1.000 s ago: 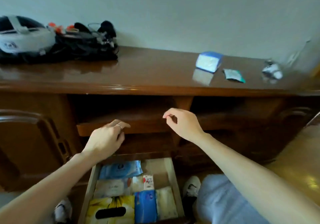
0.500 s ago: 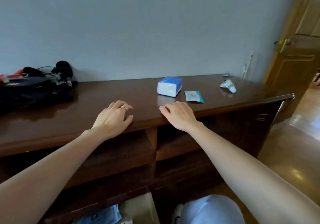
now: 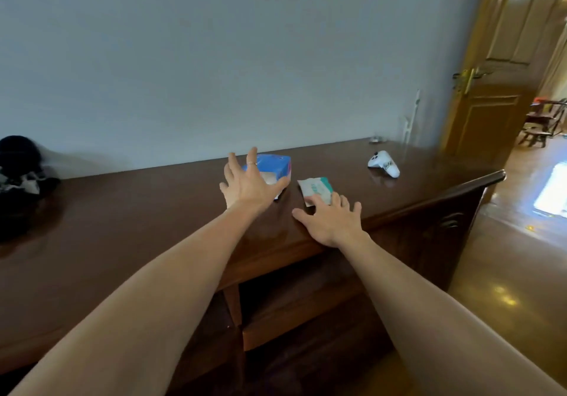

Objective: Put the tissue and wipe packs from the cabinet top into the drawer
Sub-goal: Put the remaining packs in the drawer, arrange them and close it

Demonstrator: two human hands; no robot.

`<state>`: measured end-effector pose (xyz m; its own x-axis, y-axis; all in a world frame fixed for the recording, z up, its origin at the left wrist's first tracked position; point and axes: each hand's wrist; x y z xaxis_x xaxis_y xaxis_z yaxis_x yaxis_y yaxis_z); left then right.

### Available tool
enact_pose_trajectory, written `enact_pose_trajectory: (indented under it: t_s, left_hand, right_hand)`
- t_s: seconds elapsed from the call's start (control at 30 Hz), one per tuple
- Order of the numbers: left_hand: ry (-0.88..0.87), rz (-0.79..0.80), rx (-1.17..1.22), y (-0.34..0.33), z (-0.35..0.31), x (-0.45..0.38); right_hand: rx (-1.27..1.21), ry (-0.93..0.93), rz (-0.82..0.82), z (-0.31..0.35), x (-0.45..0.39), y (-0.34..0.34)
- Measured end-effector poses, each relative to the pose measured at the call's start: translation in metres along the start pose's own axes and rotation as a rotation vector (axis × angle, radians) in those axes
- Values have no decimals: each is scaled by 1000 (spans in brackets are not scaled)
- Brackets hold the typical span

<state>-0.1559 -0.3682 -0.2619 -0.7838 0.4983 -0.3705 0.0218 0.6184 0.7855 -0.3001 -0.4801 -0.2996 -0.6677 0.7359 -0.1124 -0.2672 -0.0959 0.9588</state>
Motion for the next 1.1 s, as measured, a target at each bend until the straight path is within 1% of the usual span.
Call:
enact_pose_trajectory:
  t_s: [0.03,0.1,0.2,0.33,0.43,0.5,0.57,0.67,0.73,0.77,0.8,0.87,0.93,1.0,1.1]
  left_hand:
    - [52,24,21,-14,-4,-5]
    - [87,11,46,-35,-6,-11]
    - [112,-37,100,-37,0,-16]
    - [51,-25,104,-15,15,16]
    - [15,24,76,23,35,52]
    - [-11,28,73,52,55,84]
    - [-32,-46,86,77,80,127]
    - [-81,-272,149,112,116,210]
    - [-85,-336,153,128,142,265]
    - [-74,-324,165,133,156,292]
    - [-53,-298,177,136,172,319]
    - [11,-236,193,139,208,371]
    - [116,-195,203,137,245,411]
    - [282,-160,216,128,279,438]
    - [567,-104,277,106,319,469]
  right_hand:
    - [0,11,-13,-1,-2,-2]
    - [-8,19,-56,-3,-5,-3]
    - [-71,28,-207,1,-1,-4]
    - [-110,53,-371,12,14,-5]
    - [-176,89,-401,23,37,4]
    - [-112,163,-431,28,62,2]
    - [-68,265,-495,35,94,-4]
    - [-146,489,-620,50,158,-22]
    - [-195,626,-693,61,199,-46]
    - [-221,660,-674,66,219,-62]
    - [-261,673,-602,69,237,-78]
    - [-361,651,-387,73,268,-115]
    - [-427,604,-130,72,288,-150]
    - [-446,511,144,72,299,-182]
    - [-502,237,456,76,310,-227]
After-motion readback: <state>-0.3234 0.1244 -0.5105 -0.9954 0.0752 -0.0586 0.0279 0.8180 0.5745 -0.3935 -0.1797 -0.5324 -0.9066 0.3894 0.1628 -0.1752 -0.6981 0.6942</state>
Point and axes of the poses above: each hand's wrist, its own x-axis away from the middle knuckle, its own y-axis out of the back of the hand, z = x × y, and after that the axes turned 2 degrees about -x, right-handed
